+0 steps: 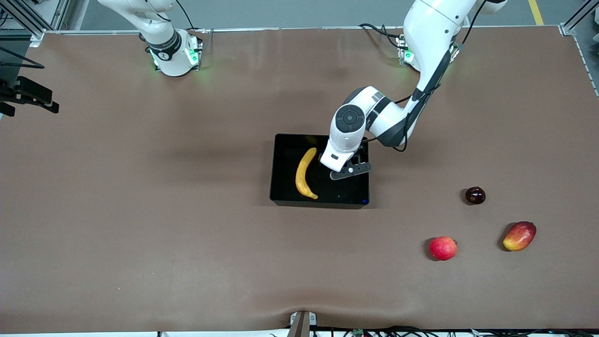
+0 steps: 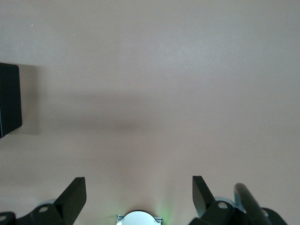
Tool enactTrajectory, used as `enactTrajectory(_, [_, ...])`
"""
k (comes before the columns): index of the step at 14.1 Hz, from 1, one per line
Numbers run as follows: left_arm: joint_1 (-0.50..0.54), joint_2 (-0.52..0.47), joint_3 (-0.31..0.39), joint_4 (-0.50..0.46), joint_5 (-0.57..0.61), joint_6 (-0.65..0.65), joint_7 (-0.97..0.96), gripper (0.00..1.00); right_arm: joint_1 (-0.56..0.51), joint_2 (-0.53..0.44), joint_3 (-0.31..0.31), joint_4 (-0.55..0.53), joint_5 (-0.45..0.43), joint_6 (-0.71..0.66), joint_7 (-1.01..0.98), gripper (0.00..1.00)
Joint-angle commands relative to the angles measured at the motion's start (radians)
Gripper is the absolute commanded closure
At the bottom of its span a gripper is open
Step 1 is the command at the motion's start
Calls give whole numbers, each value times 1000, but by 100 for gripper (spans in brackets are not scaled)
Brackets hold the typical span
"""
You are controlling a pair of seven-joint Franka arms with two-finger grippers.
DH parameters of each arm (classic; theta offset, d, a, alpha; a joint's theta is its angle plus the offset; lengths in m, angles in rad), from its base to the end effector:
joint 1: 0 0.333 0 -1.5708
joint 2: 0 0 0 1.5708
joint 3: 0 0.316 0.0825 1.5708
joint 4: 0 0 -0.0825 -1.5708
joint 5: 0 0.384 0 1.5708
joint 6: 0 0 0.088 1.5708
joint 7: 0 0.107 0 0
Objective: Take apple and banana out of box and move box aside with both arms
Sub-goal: 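Move the left gripper over the red apple in the black tray, then lower the left gripper and grasp the red apple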
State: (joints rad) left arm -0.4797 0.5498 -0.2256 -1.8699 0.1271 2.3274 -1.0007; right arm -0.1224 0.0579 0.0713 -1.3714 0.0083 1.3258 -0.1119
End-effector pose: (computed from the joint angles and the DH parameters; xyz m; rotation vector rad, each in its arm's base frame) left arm 0.4859 -0.4017 0.2187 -3.0817 -0.3594 0.1107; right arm 0.5449 -0.0283 0.6641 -3.1154 -0.0974 0.1591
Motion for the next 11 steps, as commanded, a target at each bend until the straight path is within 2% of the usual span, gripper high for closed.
enactTrajectory(1, [-10, 13, 2, -3, 13, 23, -47, 0, -5, -20, -1, -15, 6, -4, 3, 0])
enactTrajectory(8, [-11, 24, -23, -3, 3, 21, -84, 0, 1, -20, 1, -14, 6, -2, 3, 0])
enactTrajectory(9, [-11, 22, -24, -5, 3, 20, -85, 2, 0, -20, -1, -14, 6, -2, 3, 0])
enactTrajectory(11, [-13, 19, -29, -5, 3, 14, -85, 22, 1, -20, -1, -15, 7, -2, 3, 0])
